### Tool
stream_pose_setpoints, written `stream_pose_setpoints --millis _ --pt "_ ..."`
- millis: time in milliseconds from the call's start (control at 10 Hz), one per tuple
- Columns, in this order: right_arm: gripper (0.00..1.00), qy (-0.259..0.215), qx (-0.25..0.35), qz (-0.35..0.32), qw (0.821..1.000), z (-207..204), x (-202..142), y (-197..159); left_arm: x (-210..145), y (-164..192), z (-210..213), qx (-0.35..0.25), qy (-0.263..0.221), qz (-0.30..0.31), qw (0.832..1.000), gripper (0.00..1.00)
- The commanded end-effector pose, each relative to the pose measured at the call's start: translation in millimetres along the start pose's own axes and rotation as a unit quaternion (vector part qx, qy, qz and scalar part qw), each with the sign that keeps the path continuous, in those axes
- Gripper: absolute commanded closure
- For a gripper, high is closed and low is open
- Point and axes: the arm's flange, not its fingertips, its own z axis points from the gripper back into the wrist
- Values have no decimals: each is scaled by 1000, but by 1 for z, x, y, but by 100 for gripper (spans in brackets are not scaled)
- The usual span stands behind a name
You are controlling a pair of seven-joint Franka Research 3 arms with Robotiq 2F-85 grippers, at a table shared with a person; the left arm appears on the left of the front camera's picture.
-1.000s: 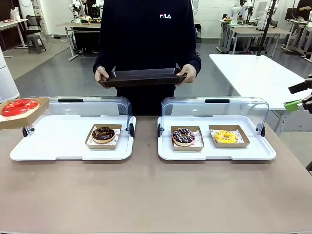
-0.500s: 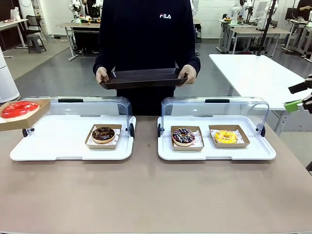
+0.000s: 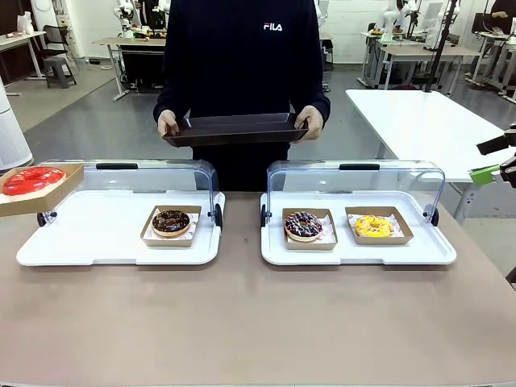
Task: Provide the desired donut to the person.
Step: Place the picked Paper togo box onto the Handle tray extended by the person.
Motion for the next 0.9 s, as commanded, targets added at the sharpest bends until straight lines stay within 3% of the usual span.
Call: stream_pose_setpoints --millis 0,800 --pt "0 -8 5 1 1000 -1 1 0 -1 1 1 7 8 8 1000 100" --pt "0 -8 5 1 1000 -1 1 0 -1 1 1 7 8 8 1000 100"
